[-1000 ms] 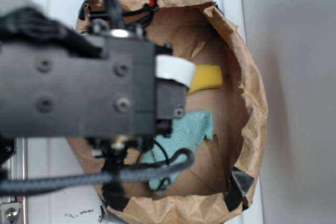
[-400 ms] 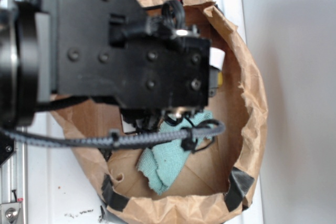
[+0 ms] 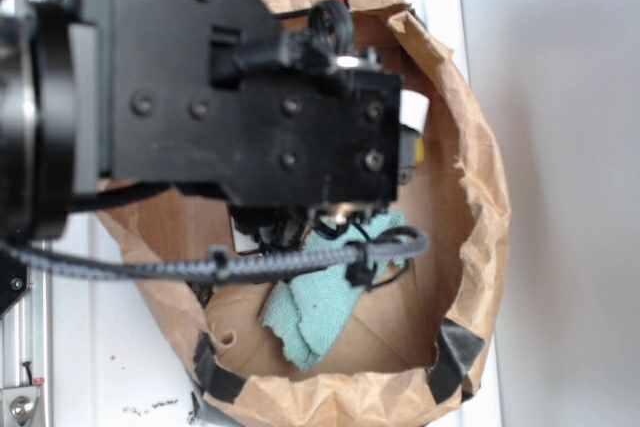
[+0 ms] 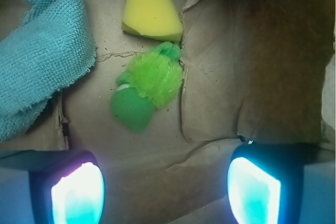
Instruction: Grab the green animal.
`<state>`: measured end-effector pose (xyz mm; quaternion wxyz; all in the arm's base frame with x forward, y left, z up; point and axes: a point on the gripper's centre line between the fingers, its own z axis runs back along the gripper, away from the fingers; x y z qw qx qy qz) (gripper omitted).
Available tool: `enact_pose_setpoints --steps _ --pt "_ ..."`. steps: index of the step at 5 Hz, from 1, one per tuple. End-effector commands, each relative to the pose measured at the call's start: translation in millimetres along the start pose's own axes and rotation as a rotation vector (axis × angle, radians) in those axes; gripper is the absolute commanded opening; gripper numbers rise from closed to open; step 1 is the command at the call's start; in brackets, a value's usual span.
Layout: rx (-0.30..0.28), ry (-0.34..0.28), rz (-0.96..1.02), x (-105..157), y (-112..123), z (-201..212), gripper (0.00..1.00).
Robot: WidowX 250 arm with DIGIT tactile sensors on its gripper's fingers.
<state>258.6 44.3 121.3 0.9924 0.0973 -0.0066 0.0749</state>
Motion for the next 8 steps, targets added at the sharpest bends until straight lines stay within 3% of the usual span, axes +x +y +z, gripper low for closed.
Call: enact_pose_setpoints --steps 1,2,4,5,7,8 --pt "-0.088 -0.084 0.038 4.9 16.6 -15.9 1.00" --pt "-0.122 -0.117 0.079 7.1 13.0 -26.7 1.00" --pt "-0.168 -0.124 0.094 19.9 -20.0 -54.7 1.00" --pt "-0.190 -0.097 0.097 28.4 -27.5 -61.1 1.00" --pt "-0.079 -0.125 0.122 42.3 -51.4 -89.5 1.00" --pt "-0.057 -0.094 0.132 49.1 -53.3 -94.7 0.00"
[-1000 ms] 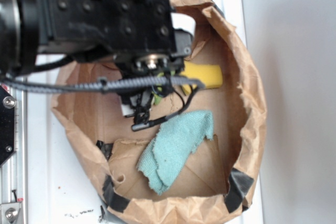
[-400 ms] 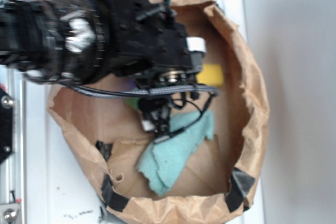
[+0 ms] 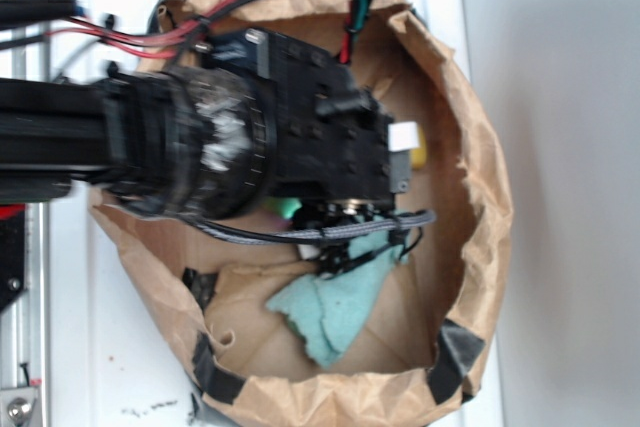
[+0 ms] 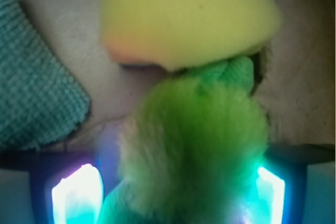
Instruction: Grab the green animal.
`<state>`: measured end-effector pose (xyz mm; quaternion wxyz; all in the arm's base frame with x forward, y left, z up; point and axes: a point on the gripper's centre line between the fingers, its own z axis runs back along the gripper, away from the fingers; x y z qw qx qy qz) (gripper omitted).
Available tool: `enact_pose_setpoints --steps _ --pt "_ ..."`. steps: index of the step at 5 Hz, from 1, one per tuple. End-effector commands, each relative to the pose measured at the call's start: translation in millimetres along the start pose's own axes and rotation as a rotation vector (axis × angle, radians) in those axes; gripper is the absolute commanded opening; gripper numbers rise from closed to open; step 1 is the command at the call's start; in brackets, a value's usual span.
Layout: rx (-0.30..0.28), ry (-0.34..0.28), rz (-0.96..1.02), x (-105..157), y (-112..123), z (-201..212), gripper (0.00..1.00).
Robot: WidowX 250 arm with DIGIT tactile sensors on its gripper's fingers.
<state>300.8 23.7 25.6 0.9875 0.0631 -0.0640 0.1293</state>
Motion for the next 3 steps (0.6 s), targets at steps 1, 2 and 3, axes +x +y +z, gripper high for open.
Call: enact_pose_setpoints --steps 1,2,3 --pt "0.022 -0.012 0.014 11.3 -6.2 0.0 0.00" --pt "0.035 -0.018 0.004 6.5 -0.2 18.3 0.00" --pt "0.070 -0.007 -0.003 1.7 0.9 47.3 0.00"
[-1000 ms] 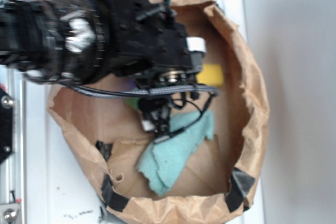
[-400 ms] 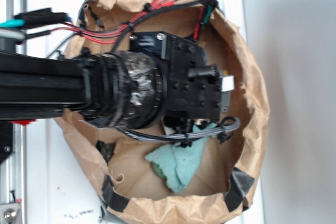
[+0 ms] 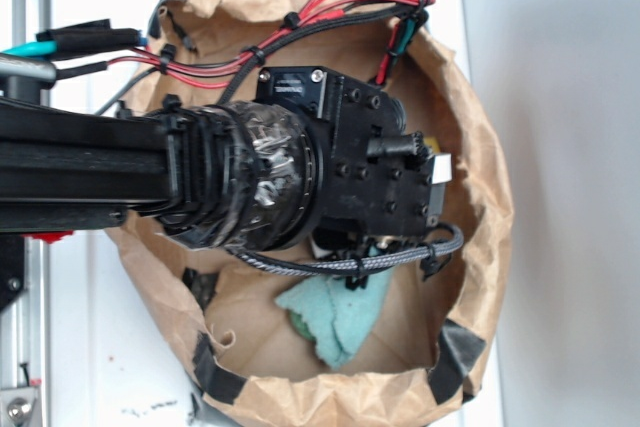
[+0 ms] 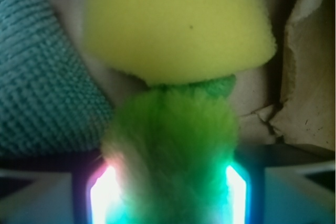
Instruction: Grab the green animal.
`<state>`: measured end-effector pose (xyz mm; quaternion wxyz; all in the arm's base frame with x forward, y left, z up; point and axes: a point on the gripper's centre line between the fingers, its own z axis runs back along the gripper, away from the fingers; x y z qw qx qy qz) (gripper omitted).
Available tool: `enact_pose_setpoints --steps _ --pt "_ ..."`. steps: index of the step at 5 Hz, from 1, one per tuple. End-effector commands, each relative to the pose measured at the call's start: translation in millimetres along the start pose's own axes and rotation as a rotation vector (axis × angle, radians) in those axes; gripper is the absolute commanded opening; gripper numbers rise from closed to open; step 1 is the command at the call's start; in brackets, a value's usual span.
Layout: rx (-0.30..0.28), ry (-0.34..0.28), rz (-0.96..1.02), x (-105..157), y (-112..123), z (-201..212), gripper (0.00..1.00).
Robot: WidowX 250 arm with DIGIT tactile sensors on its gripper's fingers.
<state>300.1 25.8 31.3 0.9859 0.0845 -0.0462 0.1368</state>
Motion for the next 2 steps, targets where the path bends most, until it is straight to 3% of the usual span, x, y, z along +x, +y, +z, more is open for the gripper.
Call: enact_pose_setpoints --steps 1,2 --pt "0.053 -0.026 0.029 -1.1 2.9 75.5 0.00" --pt "0.098 -0.016 0.055 -1.1 3.6 105.5 0.00"
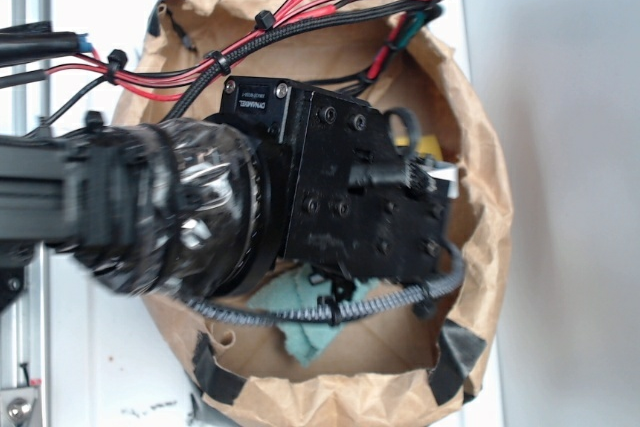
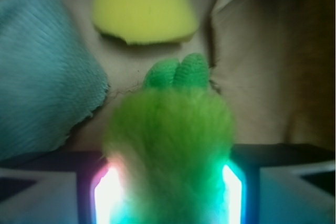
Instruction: Grab the green animal.
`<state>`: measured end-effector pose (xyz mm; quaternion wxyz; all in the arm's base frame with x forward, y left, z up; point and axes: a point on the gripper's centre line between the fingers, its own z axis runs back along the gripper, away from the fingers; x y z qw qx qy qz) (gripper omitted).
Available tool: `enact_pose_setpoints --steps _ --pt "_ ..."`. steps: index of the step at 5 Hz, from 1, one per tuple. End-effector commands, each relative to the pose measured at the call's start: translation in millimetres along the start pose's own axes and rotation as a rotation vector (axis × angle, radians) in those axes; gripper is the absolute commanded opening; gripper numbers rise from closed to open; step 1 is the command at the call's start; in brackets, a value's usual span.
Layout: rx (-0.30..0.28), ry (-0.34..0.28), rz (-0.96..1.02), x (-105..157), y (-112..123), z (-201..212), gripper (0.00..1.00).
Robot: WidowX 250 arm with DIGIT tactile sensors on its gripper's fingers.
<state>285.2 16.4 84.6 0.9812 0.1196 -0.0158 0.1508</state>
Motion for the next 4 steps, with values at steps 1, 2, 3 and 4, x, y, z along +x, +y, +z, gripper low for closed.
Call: enact_pose_setpoints --steps 1,2,3,4 --pt "0.024 -0.087 0.034 2.1 4.8 69.9 0.00" --pt "-0.031 -0.088 0.028 -3.6 6.0 87.6 0.00" --pt "-0.088 -0.109 0.033 -8.9 16.9 104.0 0.00" --pt "-0.118 -0.128 -0.015 -16.7 32.4 111.3 0.00"
